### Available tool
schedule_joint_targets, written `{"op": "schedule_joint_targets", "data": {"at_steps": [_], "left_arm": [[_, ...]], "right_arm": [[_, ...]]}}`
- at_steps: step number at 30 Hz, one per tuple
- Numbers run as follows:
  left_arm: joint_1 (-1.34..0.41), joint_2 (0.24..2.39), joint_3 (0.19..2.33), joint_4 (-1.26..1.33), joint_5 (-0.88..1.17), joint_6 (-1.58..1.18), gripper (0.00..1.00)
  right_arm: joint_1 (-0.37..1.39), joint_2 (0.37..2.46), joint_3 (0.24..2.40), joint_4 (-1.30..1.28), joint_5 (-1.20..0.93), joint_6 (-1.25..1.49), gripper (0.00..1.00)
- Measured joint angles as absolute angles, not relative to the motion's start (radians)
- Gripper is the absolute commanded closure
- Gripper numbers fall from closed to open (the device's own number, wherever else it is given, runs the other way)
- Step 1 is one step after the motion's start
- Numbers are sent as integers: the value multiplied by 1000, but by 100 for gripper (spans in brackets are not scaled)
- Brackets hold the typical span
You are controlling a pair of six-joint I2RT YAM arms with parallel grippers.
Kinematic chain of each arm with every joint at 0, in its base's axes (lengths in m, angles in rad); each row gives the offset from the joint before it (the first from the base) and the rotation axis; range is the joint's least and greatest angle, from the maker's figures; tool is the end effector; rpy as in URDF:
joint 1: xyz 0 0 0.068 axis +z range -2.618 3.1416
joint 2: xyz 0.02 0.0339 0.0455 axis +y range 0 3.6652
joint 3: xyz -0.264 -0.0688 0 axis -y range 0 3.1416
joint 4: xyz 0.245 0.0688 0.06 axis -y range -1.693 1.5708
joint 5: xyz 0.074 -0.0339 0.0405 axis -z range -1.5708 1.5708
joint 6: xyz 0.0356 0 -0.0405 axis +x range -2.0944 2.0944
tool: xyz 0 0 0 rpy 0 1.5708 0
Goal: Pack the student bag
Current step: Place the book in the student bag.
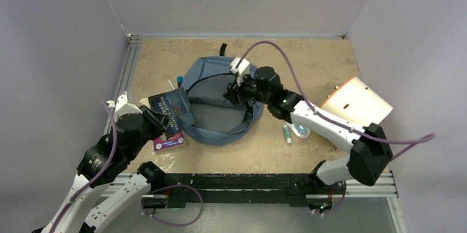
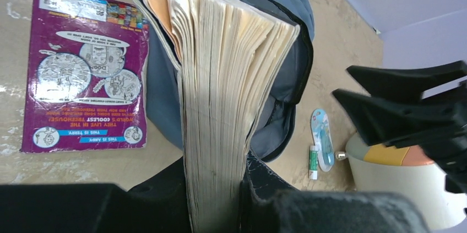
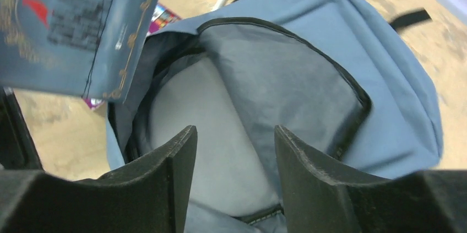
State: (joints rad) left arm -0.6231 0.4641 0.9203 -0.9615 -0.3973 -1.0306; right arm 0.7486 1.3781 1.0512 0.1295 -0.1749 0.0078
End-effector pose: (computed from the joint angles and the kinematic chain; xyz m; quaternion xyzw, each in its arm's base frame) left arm 0.0656 -0.0302 0.3418 -0.2690 0.8067 -0.2512 0.4623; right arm 0.2359 0.2276 0.3294 -0.3305 0.6981 0.2960 0.5620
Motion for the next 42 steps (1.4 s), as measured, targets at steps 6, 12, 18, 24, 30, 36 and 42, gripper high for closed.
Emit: {"op": "schedule_joint_targets", "data": {"at_steps": [6, 12, 18, 24, 30, 36, 42], "left_arm": [[-623, 450, 946, -1016, -447, -1057, 100], [-623, 426, 947, -1030, -459, -1057, 100], [-623, 412, 947, -1032, -461, -1057, 100], [-623, 410, 947, -1034, -461, -1057, 100], [-623, 403, 947, -1034, -461, -1056, 100], [-623, 395, 947, -1034, -461, -1056, 100], [-623, 394, 947, -1034, -461, -1056, 100]], "right_arm": [[856, 1488, 1051, 173, -174, -277, 33], [871, 1562, 1050, 218, -166, -498, 30], [896, 1647, 1051, 247, -131, -638, 29], [921, 1758, 1076, 246, -63, -717, 28], [936, 1830, 1095, 301, 49, -771, 28], [936, 1890, 1107, 358, 144, -819, 27], [936, 1919, 1113, 378, 174, -842, 29]]}}
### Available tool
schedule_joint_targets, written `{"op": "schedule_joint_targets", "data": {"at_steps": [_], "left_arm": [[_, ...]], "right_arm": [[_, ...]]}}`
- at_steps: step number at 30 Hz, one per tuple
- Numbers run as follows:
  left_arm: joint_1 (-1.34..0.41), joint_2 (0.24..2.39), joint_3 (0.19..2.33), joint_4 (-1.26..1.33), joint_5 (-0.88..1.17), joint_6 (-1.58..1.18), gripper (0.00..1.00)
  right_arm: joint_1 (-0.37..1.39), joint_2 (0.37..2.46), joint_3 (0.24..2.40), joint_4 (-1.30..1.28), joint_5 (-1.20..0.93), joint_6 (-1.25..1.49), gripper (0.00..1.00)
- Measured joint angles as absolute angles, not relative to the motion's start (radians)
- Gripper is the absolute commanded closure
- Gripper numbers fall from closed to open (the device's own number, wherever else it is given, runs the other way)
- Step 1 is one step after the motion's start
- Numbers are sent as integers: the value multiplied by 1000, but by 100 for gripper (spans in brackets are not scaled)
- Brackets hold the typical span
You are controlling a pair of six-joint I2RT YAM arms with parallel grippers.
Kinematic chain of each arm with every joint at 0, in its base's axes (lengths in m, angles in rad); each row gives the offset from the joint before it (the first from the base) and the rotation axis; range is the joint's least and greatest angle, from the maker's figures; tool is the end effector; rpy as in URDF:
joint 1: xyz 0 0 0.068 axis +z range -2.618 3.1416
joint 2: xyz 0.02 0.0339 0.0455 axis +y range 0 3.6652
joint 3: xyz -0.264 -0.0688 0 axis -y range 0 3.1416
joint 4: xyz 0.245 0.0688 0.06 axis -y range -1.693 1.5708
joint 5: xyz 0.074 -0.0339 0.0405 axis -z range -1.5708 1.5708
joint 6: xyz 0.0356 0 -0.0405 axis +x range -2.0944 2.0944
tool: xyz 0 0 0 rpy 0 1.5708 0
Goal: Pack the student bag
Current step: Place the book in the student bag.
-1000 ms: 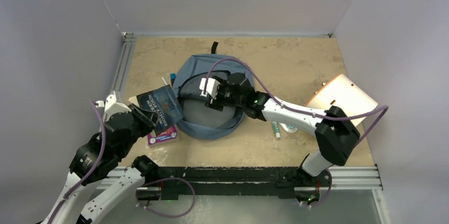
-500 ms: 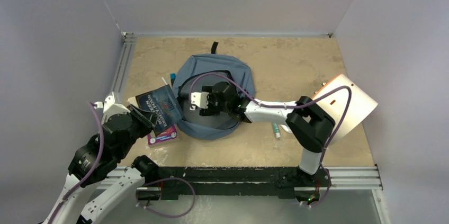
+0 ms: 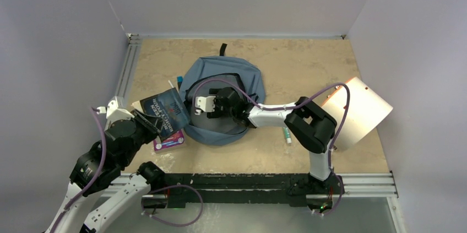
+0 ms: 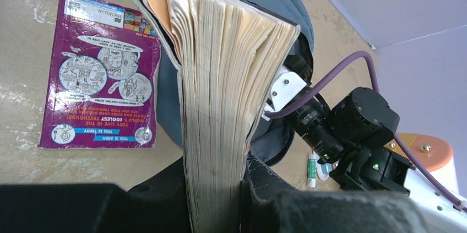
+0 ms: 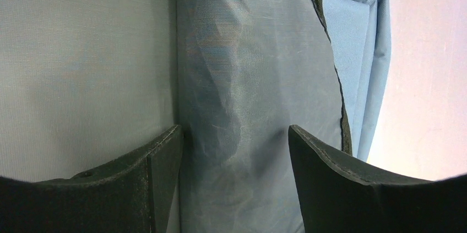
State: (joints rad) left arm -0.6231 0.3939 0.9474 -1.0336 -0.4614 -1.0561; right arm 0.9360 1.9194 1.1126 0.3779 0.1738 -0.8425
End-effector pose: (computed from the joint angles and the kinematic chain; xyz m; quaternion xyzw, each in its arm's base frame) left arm 0.0474 -0.0146 0.3457 -0.2946 0.7874 -0.2453 0.4827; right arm 0.2553 0.3363 0.1809 -0.6214 0.5645 -0.0478 0.5412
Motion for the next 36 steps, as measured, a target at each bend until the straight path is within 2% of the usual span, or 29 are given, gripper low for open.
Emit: {"op": "schedule_joint_targets", "data": {"at_steps": [4, 10, 14, 17, 36], "left_arm": [[-623, 391, 947, -1034, -462, -1056, 100], [-623, 390, 950, -1034, -464, -1056, 100], [-623, 390, 960, -1034, -466, -1057, 100], [-623, 390, 961, -1033, -464, -1064, 100], [-623, 500, 821, -807, -347, -1241, 100]], "right_arm": [[938, 1942, 1116, 402, 199, -846, 37], [942, 1959, 1125, 411, 204, -801, 60], [942, 1959, 1151, 388, 191, -746, 81], [942, 1959, 1192, 348, 181, -704, 100], [858, 2059, 1572, 49, 197, -288, 100]]}}
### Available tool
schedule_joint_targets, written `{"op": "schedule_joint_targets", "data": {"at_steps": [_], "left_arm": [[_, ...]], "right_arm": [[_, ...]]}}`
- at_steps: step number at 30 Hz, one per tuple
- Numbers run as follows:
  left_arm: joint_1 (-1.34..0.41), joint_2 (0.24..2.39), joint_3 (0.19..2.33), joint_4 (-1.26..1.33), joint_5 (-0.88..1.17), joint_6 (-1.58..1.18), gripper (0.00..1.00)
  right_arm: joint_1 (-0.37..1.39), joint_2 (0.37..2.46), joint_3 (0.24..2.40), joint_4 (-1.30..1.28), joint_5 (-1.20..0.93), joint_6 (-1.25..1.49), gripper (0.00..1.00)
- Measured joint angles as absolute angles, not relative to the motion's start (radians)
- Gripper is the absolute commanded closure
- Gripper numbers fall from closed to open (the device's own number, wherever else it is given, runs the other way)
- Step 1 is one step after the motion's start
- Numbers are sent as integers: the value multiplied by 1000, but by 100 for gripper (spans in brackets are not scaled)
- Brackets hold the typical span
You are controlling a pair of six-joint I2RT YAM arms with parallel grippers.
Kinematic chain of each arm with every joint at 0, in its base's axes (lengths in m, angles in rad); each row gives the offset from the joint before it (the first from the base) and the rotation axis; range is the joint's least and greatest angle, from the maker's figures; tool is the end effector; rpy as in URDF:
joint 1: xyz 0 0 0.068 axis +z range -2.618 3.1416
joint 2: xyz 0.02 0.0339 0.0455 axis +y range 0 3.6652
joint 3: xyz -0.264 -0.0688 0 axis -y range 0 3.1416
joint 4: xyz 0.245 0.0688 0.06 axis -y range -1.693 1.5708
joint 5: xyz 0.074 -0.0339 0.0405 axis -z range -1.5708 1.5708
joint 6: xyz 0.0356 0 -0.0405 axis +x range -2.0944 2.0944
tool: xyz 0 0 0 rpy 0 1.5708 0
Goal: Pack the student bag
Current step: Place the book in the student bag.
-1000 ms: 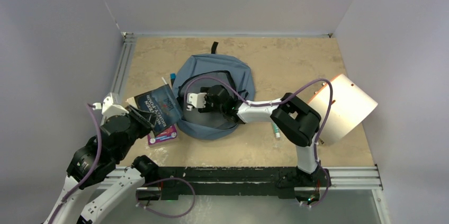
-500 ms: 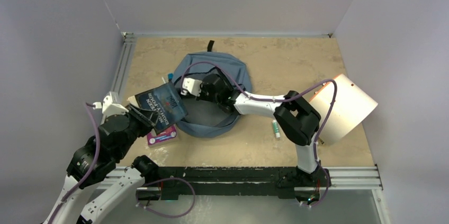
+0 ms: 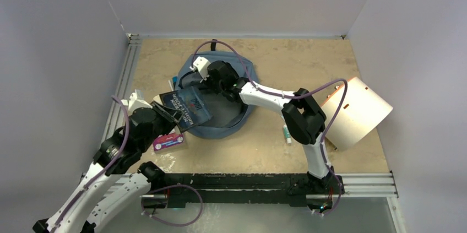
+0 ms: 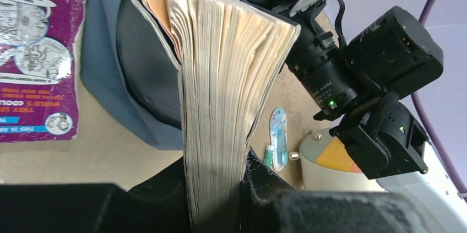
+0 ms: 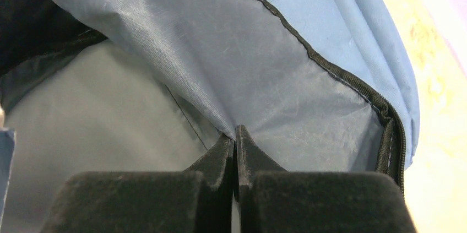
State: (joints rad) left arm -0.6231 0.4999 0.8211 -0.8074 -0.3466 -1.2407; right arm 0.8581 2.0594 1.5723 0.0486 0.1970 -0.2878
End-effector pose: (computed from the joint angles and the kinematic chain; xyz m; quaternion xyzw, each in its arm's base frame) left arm 0.0857 -0.0467 0.3241 -0.3412 0.7767 -0.3200 0.4217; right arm 0.3238 0.3640 0.2387 -0.4110 0.7344 0.0705 0.5356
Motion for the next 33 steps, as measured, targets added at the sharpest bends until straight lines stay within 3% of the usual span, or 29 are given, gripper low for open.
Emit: {"op": "schedule_joint_targets", "data": {"at_steps": [19, 33], "left_arm": [[-623, 638, 751, -584, -281, -1264, 100], [-623, 705, 667, -400, -257, -1307, 100]], "right_arm": [[779, 2028, 1616, -215, 384, 198, 100], [719, 2032, 1752, -315, 377, 443, 100]]}}
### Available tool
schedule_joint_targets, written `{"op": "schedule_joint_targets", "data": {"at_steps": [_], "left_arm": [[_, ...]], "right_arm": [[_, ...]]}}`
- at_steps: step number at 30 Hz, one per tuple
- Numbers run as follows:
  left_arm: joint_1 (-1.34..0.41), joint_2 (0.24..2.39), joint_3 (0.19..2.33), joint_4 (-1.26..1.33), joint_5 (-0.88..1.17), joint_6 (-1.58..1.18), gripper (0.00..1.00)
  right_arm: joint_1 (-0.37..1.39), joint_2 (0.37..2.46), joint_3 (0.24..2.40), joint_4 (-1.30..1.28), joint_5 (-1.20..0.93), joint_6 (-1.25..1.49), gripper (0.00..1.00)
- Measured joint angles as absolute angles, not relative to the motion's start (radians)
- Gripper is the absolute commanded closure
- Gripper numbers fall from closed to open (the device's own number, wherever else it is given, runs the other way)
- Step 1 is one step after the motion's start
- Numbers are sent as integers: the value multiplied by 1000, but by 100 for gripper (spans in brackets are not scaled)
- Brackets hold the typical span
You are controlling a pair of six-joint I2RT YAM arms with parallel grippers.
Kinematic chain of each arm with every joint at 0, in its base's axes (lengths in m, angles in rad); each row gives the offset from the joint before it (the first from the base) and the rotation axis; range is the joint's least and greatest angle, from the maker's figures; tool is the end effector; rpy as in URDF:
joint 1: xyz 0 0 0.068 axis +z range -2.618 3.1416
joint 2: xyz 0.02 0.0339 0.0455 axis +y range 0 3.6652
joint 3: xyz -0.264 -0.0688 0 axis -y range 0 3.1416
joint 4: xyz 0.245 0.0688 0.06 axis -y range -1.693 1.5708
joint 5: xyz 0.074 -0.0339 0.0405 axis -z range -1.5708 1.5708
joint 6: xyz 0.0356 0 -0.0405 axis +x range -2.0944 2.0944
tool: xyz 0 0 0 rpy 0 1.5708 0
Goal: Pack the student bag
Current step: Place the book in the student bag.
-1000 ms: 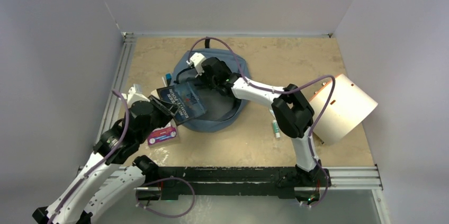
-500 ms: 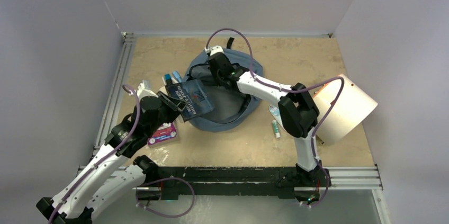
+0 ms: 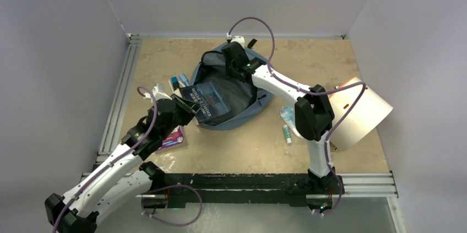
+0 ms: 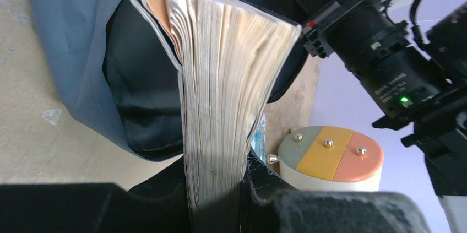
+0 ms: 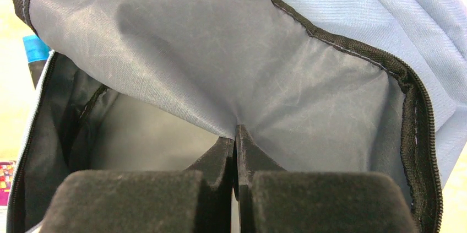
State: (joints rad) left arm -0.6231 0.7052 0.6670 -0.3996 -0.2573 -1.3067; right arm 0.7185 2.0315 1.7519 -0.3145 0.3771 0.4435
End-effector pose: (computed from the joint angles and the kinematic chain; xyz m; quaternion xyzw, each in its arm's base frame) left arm 0.1387 -0.0885 0.2893 -0.3454 0.7653 -0.3759 0.3921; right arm 0.3686 0.3049 0.2801 -0.0318 0.8713 0.1146 0.4761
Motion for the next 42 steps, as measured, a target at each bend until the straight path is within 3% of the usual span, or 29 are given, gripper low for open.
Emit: {"op": "schedule_joint_targets", "data": {"at_steps": [15, 34, 42], "left_arm": [[-623, 918, 589, -80, -258, -1383, 100], [-622, 1080, 557, 136, -295, -1526, 100], [-541, 1217, 542, 347, -182, -1524, 100]], "right_arm": [[712, 2020, 1730, -297, 374, 514, 100], [712, 1924, 1693, -276, 343, 532, 100], [712, 1922, 1666, -249, 323, 532, 100]]}}
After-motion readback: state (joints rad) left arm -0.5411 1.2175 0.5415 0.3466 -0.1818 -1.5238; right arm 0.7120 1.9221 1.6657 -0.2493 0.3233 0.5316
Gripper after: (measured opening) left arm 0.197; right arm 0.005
